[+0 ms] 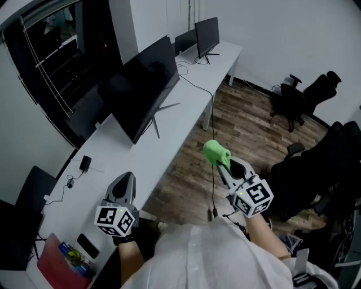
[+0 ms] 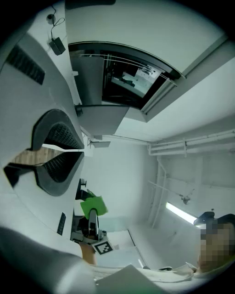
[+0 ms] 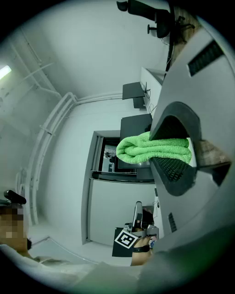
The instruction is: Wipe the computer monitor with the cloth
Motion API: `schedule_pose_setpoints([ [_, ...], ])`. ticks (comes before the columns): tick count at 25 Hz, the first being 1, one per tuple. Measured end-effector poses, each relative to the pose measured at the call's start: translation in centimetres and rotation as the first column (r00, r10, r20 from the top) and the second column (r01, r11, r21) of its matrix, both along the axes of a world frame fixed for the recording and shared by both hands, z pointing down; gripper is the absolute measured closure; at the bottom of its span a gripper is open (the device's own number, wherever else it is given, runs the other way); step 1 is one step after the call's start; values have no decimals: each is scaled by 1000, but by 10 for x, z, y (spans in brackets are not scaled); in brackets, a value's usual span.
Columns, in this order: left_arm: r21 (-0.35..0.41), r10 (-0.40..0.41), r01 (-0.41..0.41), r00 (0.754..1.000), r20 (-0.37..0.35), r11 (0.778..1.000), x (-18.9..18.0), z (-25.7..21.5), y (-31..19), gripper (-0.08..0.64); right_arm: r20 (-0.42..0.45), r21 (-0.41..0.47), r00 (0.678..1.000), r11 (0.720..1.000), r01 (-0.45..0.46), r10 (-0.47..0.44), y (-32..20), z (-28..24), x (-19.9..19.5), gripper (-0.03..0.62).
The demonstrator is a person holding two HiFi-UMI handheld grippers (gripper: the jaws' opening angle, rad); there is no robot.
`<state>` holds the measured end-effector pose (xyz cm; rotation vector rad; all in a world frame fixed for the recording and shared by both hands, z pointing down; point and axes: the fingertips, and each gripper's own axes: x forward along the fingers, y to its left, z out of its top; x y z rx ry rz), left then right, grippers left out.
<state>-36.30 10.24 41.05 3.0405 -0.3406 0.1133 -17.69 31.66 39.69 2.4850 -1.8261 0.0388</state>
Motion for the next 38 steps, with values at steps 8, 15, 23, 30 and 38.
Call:
schedule_pose_setpoints([
  [8,-6,6,-6,1000,-5,1000,1,-3,2,532,2,-1,1000,1000,17,-17,-6,-1,-1,520],
  [15,-7,21,-21,1000,-5,1000,1,-6,9,532,34,35,999,999,34,-35,-7,-3,-3,520],
  [23,0,39,-39,999,-3,999,3,-7,16,532,57,48,998,999,18,-21,1,-3,-1,520],
  [30,-1,59,-59,998,4,998,9,-7,27,532,71,54,997,998,14,-18,10,-3,2,520],
  [38,6,90,-90,996,21,996,19,-5,41,532,84,56,996,998,9,-13,19,1,8,520],
])
